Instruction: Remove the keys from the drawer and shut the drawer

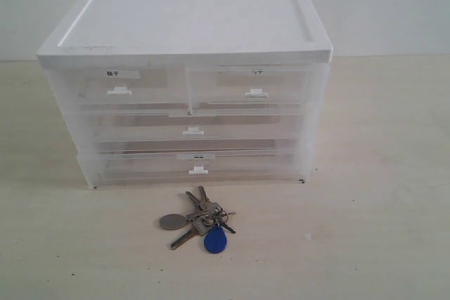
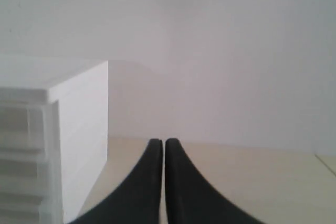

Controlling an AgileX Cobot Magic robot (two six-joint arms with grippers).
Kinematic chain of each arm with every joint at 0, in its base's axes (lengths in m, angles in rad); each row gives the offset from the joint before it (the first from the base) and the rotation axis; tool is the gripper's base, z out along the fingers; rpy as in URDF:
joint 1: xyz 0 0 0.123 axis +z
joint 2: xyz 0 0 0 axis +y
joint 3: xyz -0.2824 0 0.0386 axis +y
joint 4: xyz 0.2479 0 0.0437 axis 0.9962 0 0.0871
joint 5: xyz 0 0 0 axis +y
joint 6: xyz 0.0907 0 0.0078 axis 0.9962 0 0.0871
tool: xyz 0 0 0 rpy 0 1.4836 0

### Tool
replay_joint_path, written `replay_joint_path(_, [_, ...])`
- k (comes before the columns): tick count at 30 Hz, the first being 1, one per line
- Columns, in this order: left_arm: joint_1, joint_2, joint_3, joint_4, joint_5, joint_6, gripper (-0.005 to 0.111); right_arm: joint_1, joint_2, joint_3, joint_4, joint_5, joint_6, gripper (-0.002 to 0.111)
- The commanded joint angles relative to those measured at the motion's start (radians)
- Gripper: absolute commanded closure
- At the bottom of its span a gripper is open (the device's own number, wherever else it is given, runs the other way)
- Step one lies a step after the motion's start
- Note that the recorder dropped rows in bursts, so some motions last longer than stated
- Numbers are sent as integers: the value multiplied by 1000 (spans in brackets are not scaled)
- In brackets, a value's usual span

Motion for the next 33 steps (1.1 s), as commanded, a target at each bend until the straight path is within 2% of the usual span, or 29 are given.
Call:
replay_joint_path(1, [-6, -3, 4, 2, -4, 3, 102, -8, -6, 7, 0, 106, -13, 108])
replay_joint_path(11, [-6, -3, 4, 2, -4, 3, 102, -70, -6, 7, -5, 330, 1, 108])
replay_joint_path(33, [-6, -3, 4, 2, -4, 3, 102, -109, -6, 7, -5, 348, -3, 108])
